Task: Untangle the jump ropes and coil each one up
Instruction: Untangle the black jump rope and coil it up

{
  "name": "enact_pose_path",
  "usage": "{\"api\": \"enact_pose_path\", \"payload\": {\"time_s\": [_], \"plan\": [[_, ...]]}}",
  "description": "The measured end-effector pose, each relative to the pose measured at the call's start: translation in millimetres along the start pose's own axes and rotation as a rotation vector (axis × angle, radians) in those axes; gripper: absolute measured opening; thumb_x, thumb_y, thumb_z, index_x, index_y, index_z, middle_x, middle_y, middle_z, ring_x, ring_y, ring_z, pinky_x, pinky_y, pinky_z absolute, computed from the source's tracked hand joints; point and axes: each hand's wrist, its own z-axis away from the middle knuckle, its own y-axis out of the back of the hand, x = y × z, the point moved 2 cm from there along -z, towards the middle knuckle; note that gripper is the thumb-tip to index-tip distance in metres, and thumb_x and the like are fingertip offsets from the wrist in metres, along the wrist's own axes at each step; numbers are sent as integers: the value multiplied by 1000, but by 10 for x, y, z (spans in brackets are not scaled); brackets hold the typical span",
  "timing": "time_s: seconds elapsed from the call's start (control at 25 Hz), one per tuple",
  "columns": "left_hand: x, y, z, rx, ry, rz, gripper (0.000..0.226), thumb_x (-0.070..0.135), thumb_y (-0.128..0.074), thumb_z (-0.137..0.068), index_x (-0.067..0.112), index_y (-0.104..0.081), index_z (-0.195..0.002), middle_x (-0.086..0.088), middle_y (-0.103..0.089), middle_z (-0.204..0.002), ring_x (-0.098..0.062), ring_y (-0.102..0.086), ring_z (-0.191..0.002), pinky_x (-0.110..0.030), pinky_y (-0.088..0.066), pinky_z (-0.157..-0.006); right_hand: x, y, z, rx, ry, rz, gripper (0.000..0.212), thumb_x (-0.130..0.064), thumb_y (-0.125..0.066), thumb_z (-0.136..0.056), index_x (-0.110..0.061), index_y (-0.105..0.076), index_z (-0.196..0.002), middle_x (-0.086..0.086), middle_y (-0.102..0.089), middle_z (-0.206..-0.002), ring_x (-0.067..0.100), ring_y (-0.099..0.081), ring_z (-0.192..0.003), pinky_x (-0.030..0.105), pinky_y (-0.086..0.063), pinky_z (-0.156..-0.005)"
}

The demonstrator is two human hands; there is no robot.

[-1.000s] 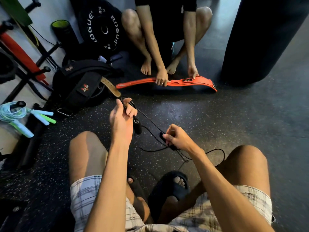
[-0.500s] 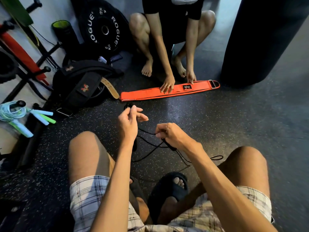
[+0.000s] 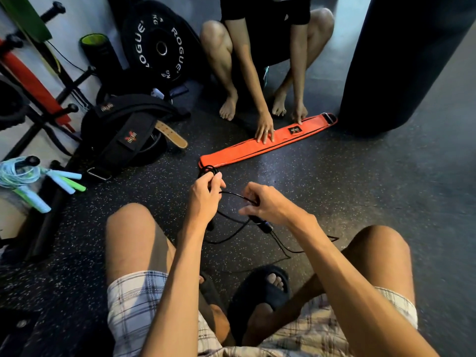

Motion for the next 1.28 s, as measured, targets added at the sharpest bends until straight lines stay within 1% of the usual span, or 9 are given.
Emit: {"api": "enact_pose_path", "payload": {"time_s": [0.12,0.28,0.4,0.52,0.68,0.8,1.0,1.16,1.28], "plan": [[-32,-8,19,12,52,90,38,27,-44,-103,2,-61,-80,-6,-64,-62,-10,-63,-51,-27,-52,-53,165,-145,33,-63,-83,103,18,-23,-72,-84,-19,-59,-96,-5,-65,-81,23,-64,-79,39,-54,-71],[-54,-34,27,-104,198,201,39,25,-42,-104,-1,-62,-83,-9,-66,-60,-13,-62,-49,-25,-51,-49,296,-237,49,182,-201,399,18,-33,-59,-93,-16,-54,-97,8,-68,-92,33,-65,-84,34,-43,-61],[-39,-31,46,-244,319,368,37,23,-39,-105,-2,-59,-86,-20,-72,-69,-27,-70,-58,-33,-58,-60,318,-152,112,304,-308,369,22,-19,-58,-92,-7,-54,-109,14,-64,-104,36,-63,-94,38,-44,-71],[-24,-52,66,-270,334,520,36,19,-34,-106,-2,-55,-86,-27,-72,-78,-37,-73,-71,-37,-60,-66,412,-131,146,345,-374,181,22,-24,-60,-93,-5,-58,-102,17,-69,-97,39,-64,-90,38,-43,-67],[-66,-82,75,-195,356,625,32,20,-39,-105,5,-55,-82,-5,-58,-51,-17,-54,-44,-29,-45,-52,512,-161,122,349,-434,41,23,-31,-56,-96,-11,-55,-84,14,-70,-88,39,-65,-84,39,-49,-65],[-101,-62,52,-209,419,895,32,21,-39,-105,8,-53,-80,6,-32,-46,-7,-27,-40,-23,-26,-47,509,-180,129,357,-434,30,26,-30,-53,-97,-5,-58,-100,8,-69,-94,38,-64,-88,40,-48,-70],[-121,91,-64,-69,361,1428,34,26,-32,-106,15,-51,-80,9,-29,-48,-7,-24,-43,-22,-27,-48,705,-267,136,395,-416,222,20,-28,-50,-98,-10,-50,-108,17,-71,-93,40,-62,-85,41,-45,-69],[-160,124,-47,103,285,1328,35,27,-35,-106,14,-54,-80,6,-32,-50,-9,-26,-47,-24,-29,-57,794,-270,184,383,-356,293,26,-34,-57,-95,-14,-53,-111,12,-70,-89,36,-54,-96,41,-36,-79],[-187,85,-39,122,120,834,34,26,-39,-105,12,-54,-78,6,-36,-48,-11,-31,-47,-28,-29,-52,869,-277,144,401,-347,295,19,-29,-53,-95,-19,-55,-111,9,-73,-90,34,-55,-94,41,-35,-77]]}}
